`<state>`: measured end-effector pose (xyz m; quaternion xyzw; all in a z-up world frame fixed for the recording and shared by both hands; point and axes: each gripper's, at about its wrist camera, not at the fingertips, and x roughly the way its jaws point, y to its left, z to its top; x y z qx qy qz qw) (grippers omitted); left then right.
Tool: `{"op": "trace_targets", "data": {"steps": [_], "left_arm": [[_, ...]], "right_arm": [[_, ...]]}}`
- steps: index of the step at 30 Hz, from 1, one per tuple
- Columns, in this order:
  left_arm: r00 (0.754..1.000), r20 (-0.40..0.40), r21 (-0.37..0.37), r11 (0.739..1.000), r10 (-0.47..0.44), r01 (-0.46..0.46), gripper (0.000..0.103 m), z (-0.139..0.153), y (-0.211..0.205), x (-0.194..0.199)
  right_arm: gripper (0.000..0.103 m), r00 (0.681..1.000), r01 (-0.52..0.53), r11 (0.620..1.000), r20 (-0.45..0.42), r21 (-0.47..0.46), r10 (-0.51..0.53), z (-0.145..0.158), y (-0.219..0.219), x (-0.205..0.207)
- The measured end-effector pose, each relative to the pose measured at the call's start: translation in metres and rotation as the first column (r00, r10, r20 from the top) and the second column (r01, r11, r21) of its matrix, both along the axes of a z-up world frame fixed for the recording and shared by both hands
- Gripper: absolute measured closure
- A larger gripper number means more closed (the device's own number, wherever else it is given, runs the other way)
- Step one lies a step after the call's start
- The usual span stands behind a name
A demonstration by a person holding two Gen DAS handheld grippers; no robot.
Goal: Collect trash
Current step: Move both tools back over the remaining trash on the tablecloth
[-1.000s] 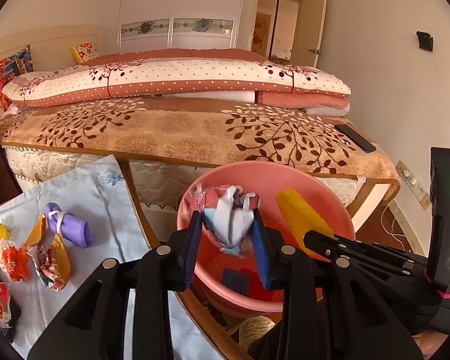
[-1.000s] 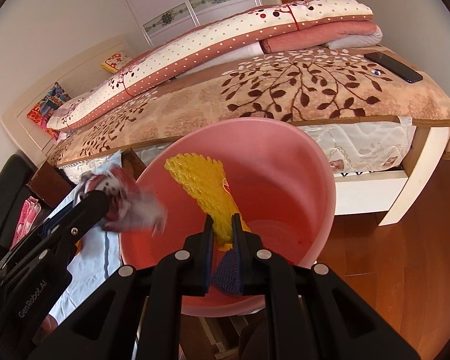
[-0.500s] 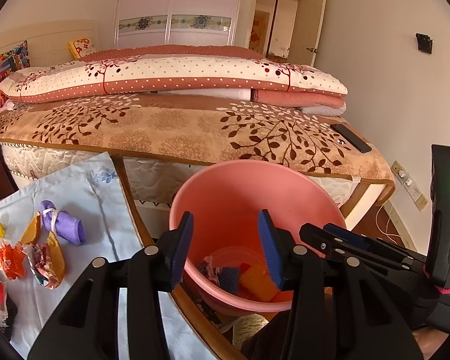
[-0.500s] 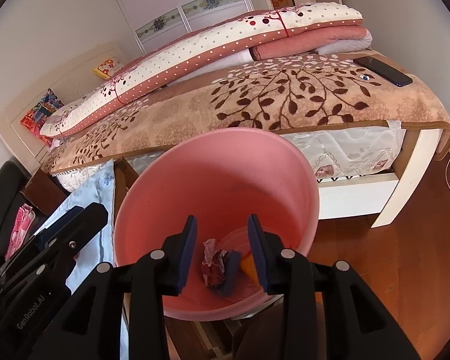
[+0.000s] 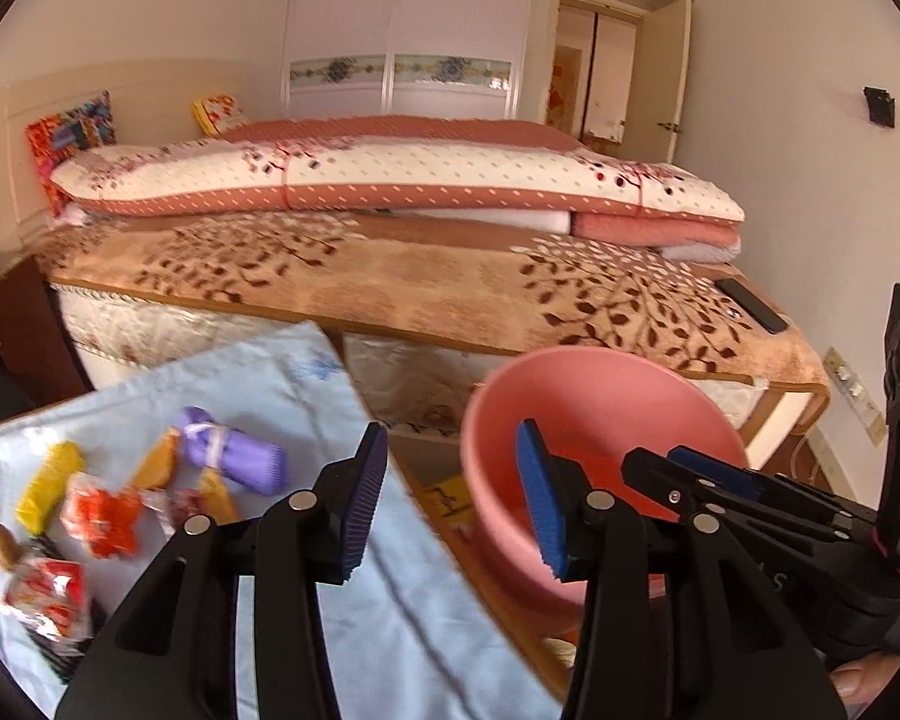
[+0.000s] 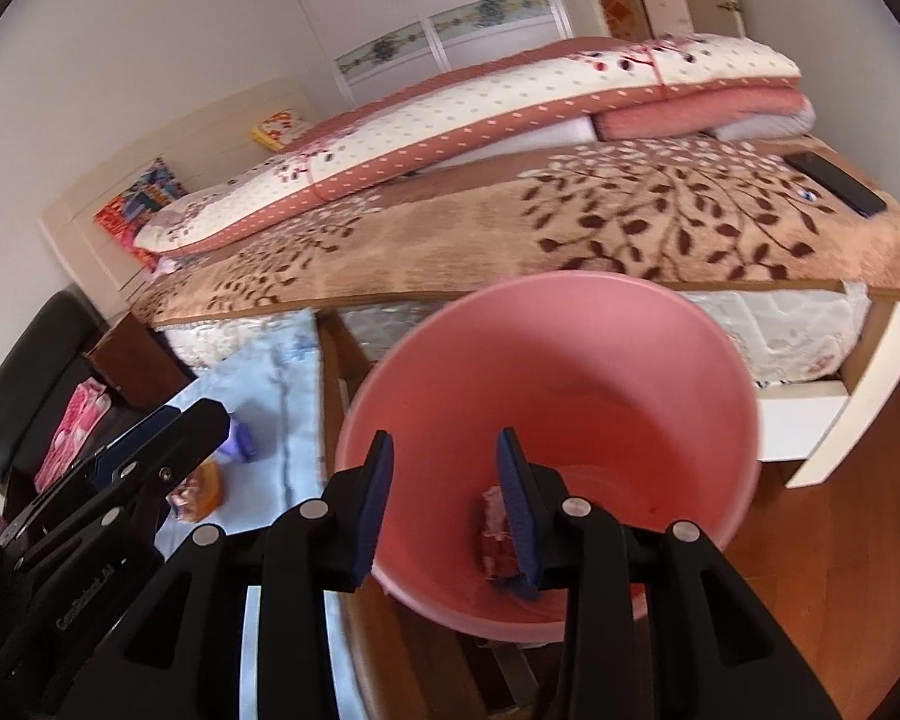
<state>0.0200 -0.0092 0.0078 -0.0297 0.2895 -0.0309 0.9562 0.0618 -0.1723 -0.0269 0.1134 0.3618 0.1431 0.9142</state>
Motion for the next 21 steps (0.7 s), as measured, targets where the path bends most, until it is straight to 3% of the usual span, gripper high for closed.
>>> {"op": "trace_targets", "data": {"steps": [8, 16, 17, 20, 21], "left_arm": [[0.996, 0.023, 0.047, 0.995, 0.082, -0.083, 0.058, 0.004, 0.038, -0.011], [0.983, -0.031, 0.042, 0.982, 0.183, -0.182, 0.058, -0.007, 0.093, -0.014], [0.98, -0.037, 0.042, 0.98, 0.196, -0.195, 0.058, -0.009, 0.101, -0.015], [0.972, -0.052, 0.042, 0.973, 0.229, -0.227, 0.058, -0.015, 0.124, -0.017], [0.969, -0.057, 0.044, 0.97, 0.24, -0.237, 0.058, -0.018, 0.132, -0.017]], "right_arm": [[0.068, 0.995, -0.093, 0.996, 0.04, -0.003, 0.093, 0.01, 0.039, -0.01], [0.068, 0.985, -0.169, 0.986, 0.028, -0.002, 0.169, 0.007, 0.071, -0.014], [0.067, 0.983, -0.181, 0.983, 0.028, -0.004, 0.181, 0.007, 0.076, -0.014], [0.049, 0.978, -0.205, 0.979, 0.04, -0.011, 0.205, 0.007, 0.087, -0.017], [0.049, 0.976, -0.214, 0.977, 0.049, -0.013, 0.214, 0.007, 0.092, -0.018]]}}
